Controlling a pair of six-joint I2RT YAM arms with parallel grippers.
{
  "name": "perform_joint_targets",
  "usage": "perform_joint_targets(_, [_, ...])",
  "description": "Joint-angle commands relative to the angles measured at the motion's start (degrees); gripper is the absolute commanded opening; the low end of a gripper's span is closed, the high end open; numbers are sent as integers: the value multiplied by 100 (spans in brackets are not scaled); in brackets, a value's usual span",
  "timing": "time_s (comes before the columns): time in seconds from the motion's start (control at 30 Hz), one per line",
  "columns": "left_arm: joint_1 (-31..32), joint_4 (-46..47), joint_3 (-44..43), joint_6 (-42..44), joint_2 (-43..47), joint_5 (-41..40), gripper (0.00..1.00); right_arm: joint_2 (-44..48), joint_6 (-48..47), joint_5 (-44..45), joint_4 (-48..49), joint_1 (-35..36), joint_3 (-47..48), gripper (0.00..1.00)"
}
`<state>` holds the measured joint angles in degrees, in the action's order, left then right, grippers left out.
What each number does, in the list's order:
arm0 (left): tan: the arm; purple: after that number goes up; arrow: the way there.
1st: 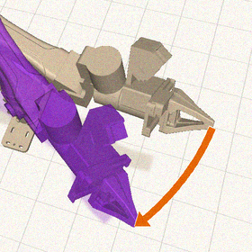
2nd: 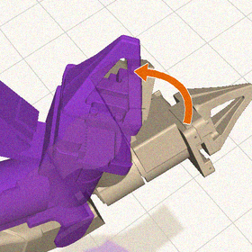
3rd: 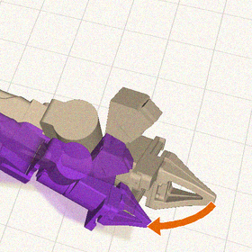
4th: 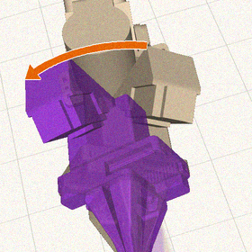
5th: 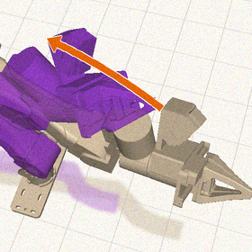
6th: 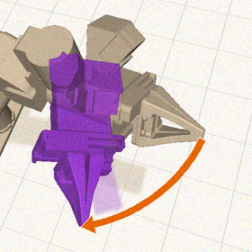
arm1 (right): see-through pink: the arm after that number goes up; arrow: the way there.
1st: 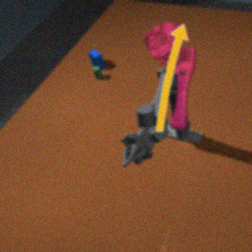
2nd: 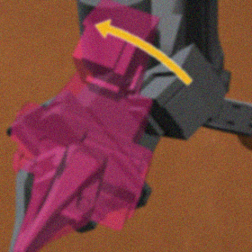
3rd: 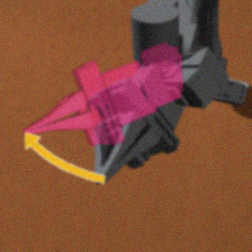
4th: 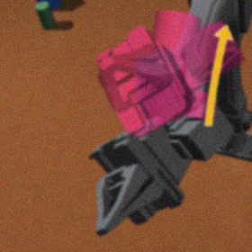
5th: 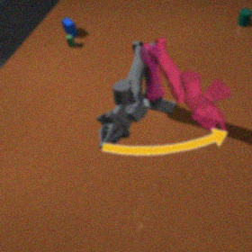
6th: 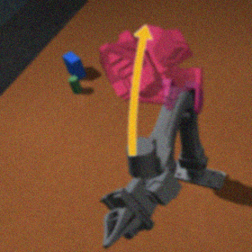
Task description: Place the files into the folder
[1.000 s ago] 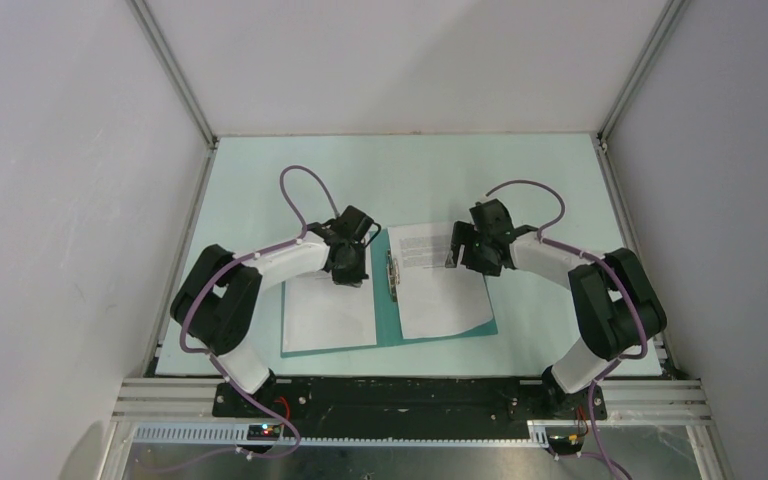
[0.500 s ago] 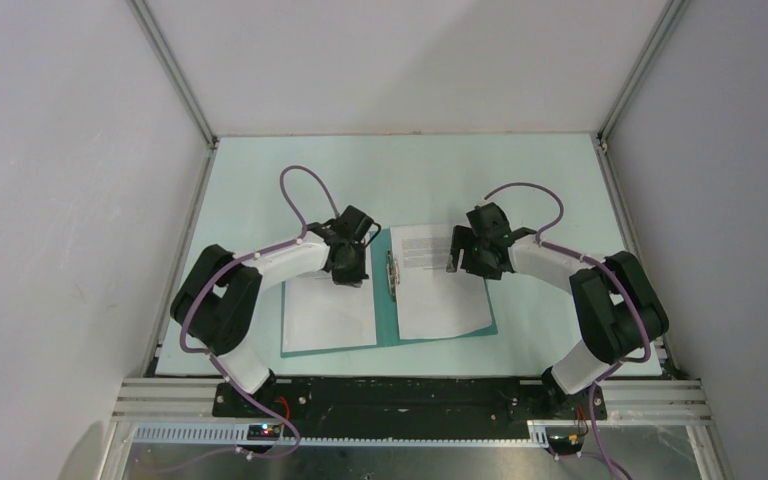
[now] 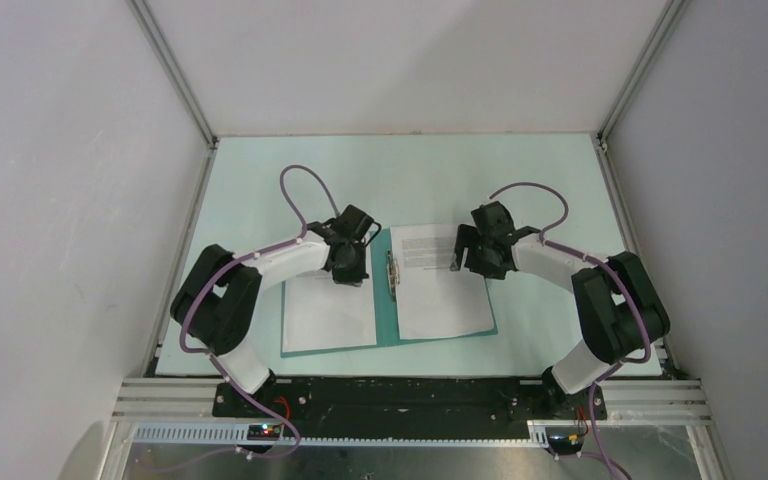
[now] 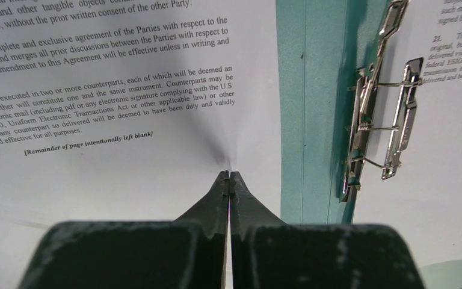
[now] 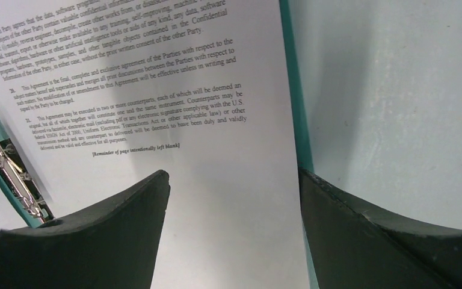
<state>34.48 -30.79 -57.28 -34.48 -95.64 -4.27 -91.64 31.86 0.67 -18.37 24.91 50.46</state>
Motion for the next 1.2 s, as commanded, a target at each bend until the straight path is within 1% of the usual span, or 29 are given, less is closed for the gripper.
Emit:
perform_joint_targets(0.0, [6,14,-262,73,41,32,0,118,-80,159,-325,-110,-81,82])
perform_joint_targets(0.23, [4,-3,-297,90,56,38,0,273,-133,224,-443,-247,-81,82])
perform_joint_targets(0.43, [6,-28,-419,84,107,121,1,677,-195,352,-717,-362,-12,82])
perform_joint_targets(0.57, [4,-61,-562,41,200,205,5,949,-185,459,-1147,-203,248,81])
perform_joint_targets(0.67, [6,-66,-643,-12,244,263,11,946,10,385,-1187,223,485,78])
perform_joint_targets(0.7, [0,-61,-677,-27,245,303,13,911,64,366,-1154,446,541,75])
perform_joint_targets(0.73, [-6,-60,-696,-60,253,330,18,790,180,351,-1135,573,669,73])
perform_joint_targets(0.8, [-38,-57,-743,-119,260,377,24,516,332,384,-1045,927,911,66])
perform_joint_targets(0.83, [-84,-56,-766,-149,271,456,26,298,375,409,-1013,1165,1005,60])
perform_joint_targets(0.87, [-114,-53,-775,-165,308,495,33,187,447,498,-1007,1275,1233,58])
perform_joint_targets(0.9, [-180,-56,-772,-200,322,523,37,-26,472,563,-1008,1494,1341,53])
perform_joint_targets(0.93, [-219,-53,-765,-222,354,537,41,-120,519,673,-991,1580,1556,51])
perform_joint_targets(1.0, [-343,-51,-689,-325,409,544,44,-403,571,766,-929,1795,1823,42])
perform_joint_targets(1.1, [-590,-24,-486,-575,494,530,41,-811,594,892,-888,2037,2144,35])
perform_joint_targets(1.17, [-684,11,-364,-698,558,461,42,-1066,587,1017,-945,2146,2376,32])
